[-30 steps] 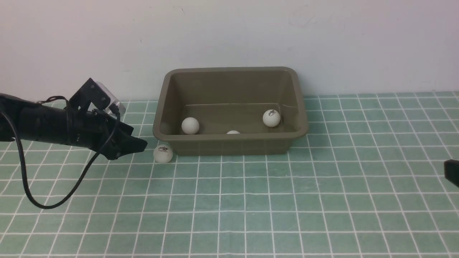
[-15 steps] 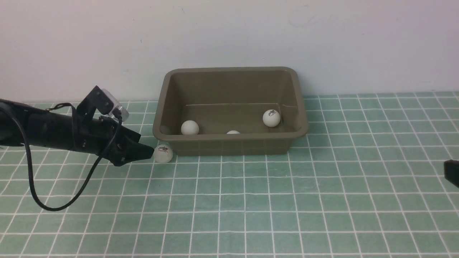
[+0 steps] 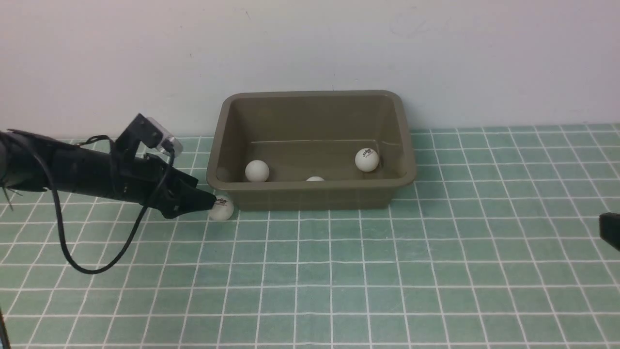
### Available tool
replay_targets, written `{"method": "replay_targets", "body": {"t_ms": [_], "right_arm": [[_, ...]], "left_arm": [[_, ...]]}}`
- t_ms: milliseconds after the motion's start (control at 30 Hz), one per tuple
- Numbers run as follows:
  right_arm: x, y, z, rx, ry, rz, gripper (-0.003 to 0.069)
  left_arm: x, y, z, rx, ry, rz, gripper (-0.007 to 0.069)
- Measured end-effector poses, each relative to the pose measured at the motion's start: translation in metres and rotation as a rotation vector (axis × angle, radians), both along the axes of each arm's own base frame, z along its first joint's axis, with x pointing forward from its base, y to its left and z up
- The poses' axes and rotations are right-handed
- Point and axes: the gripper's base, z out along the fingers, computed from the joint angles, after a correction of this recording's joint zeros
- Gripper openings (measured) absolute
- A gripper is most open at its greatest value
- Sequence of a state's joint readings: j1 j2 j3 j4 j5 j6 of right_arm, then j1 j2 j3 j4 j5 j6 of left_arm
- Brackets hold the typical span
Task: Put the table tennis balls in the box on the green coffee tablecloth.
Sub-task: 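Reach for and grasp a ping pong ball on the table beside the basket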
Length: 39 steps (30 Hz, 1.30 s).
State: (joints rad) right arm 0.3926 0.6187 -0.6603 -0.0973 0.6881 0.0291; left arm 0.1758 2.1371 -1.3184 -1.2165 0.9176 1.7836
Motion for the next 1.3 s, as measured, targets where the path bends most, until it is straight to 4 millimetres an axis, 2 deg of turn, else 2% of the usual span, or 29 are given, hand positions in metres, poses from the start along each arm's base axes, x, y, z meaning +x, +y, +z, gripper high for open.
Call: {"method": "replay_targets", "body": {"t_ms": [233, 800, 1100, 1167, 1300], "right_arm": [[0.0, 0.0, 0.0, 0.002, -0.002, 0.0, 0.0273], [0.0, 0.0, 0.0, 0.002, -0.002, 0.0, 0.0273], [0.0, 0.0, 0.0, 0.002, -0.002, 0.0, 0.0273], [0.0, 0.0, 0.0, 0.002, -0.002, 0.0, 0.0273], [0.0, 0.0, 0.0, 0.002, -0.002, 0.0, 0.0273]], "left_arm": [[0.001, -0.013, -0.007, 0.063, 0.038, -0.055, 0.0524], [0.01, -0.024, -0.008, 0.142, -0.088, -0.065, 0.0524], [0.014, -0.029, -0.024, 0.171, -0.097, -0.054, 0.0519], [0.015, -0.027, -0.025, 0.192, -0.104, -0.033, 0.0493], [0.016, -0.026, -0.025, 0.205, -0.108, -0.024, 0.0344]]}}
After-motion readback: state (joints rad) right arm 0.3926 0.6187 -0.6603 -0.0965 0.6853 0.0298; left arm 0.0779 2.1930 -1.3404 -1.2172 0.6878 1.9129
